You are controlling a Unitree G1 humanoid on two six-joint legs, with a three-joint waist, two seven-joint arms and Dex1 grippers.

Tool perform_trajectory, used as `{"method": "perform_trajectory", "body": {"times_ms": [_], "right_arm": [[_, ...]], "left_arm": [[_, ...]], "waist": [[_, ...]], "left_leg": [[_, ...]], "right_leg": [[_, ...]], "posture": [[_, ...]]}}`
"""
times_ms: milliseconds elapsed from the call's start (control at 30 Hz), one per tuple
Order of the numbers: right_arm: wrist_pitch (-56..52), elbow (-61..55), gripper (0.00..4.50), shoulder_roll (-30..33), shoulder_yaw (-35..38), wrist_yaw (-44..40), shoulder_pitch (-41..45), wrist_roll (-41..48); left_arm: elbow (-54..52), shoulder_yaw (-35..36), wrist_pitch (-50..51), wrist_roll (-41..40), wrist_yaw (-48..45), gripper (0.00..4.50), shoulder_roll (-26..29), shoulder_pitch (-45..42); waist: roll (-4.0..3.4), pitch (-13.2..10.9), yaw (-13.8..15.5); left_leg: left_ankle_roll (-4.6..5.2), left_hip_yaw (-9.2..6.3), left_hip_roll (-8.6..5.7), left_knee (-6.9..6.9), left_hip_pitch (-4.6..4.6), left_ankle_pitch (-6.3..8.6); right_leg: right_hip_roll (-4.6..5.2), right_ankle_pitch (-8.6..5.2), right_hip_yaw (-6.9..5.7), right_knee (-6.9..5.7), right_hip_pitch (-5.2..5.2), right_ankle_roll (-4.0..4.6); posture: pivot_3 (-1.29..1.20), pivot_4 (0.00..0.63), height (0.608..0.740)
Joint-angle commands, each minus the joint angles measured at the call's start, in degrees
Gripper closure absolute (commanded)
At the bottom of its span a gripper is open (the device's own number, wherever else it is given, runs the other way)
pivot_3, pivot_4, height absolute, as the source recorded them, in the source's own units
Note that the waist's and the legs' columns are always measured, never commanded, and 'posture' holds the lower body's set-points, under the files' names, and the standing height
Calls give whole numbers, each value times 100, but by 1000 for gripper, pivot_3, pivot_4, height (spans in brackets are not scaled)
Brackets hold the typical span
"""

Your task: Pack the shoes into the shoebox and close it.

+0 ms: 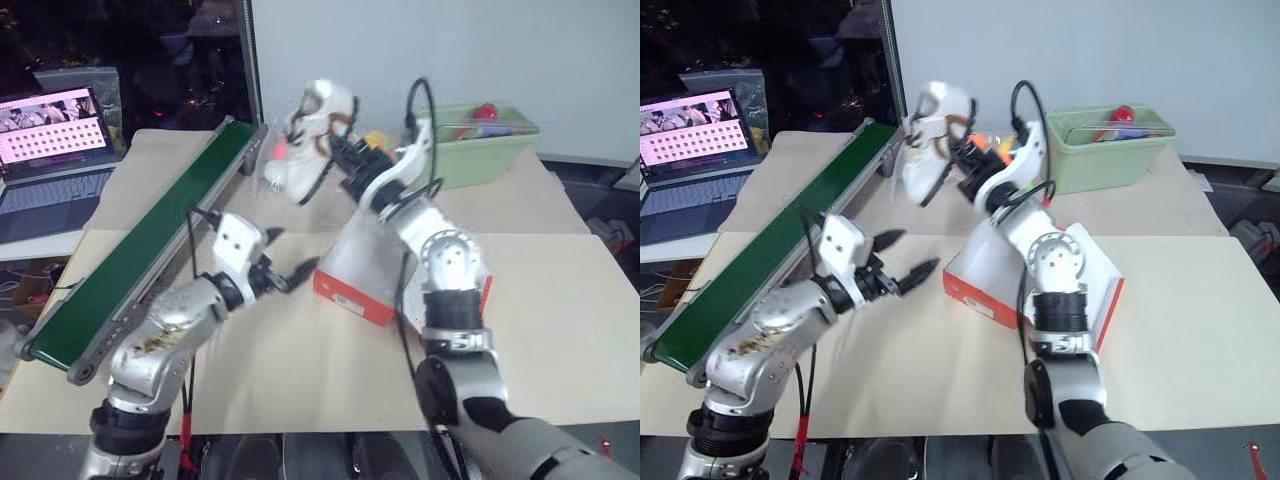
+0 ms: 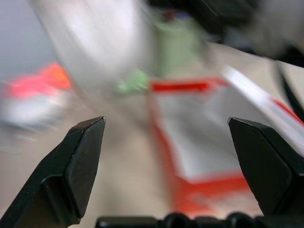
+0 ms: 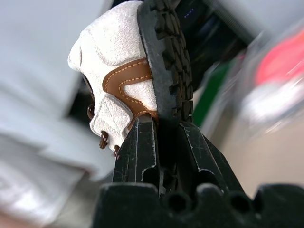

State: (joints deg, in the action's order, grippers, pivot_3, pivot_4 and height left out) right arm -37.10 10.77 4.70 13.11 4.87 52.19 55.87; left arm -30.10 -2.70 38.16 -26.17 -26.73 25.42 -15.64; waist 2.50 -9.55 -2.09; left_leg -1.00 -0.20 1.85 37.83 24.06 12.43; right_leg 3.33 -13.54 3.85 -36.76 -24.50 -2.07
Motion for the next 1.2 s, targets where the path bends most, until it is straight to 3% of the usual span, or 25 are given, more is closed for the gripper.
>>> {"method": "perform_trajectory", "body": {"times_ms": [33,133,267,467,700,1000,1067,1100,1200], "right_arm": [[-734,-450,4257,685,133,709,64,-391],[-1620,-879,4257,845,492,1602,-206,-8],[-2488,-1777,4257,407,1320,3613,-860,1283],[-2536,-2465,4257,79,1400,5697,-1577,2801],[-2250,-2624,4257,313,897,6334,-2164,3474],[-2214,-2217,4257,863,229,6025,-2442,3612],[-2078,-2188,3329,865,200,5976,-2390,3640],[-2035,-2166,3172,876,179,5968,-2354,3660],[-1968,-2104,2024,924,61,5934,-2186,3724]], "left_arm": [[-18,-122,-745,253,-785,82,505,189],[185,-139,-1184,326,-1221,82,735,294],[739,-167,-1755,533,-1799,82,985,94],[1196,-327,-2179,657,-2240,82,932,-191],[1243,-385,-2203,688,-2322,82,798,-308],[1187,-301,-2120,660,-2326,82,800,-323],[1175,-290,-2111,670,-2298,0,797,-315],[1167,-286,-2106,672,-2287,0,796,-311],[1127,-263,-2087,664,-2266,0,807,-284]], "waist": [[-13,-8,-21],[-43,-24,-51],[-43,-24,-59],[-47,-27,-55],[-47,-27,-66],[-47,-26,-63],[-47,-26,-64],[-47,-26,-64],[-47,-26,-61]], "left_leg": [[0,0,1,0,2,0],[1,4,2,-2,2,0],[2,3,9,-4,3,0],[7,6,3,-1,9,-3],[9,6,3,-1,11,-3],[11,5,4,-1,9,-4],[11,5,5,-1,9,-4],[11,5,5,-1,9,-4],[11,5,4,-1,9,-4]], "right_leg": [[-1,0,0,-2,-4,0],[-2,0,5,-5,-7,2],[-10,-1,7,-10,-11,4],[-5,-2,9,-8,-12,2],[-5,-2,9,-3,-11,1],[-7,-2,9,-1,-8,1],[-8,-2,9,-2,-9,1],[-8,-2,9,-3,-9,1],[-7,-2,9,-2,-9,0]], "posture": [[0,150,729],[0,150,729],[0,150,729],[0,150,729],[0,150,729],[0,150,729],[0,150,729],[0,150,729],[0,150,729]]}}
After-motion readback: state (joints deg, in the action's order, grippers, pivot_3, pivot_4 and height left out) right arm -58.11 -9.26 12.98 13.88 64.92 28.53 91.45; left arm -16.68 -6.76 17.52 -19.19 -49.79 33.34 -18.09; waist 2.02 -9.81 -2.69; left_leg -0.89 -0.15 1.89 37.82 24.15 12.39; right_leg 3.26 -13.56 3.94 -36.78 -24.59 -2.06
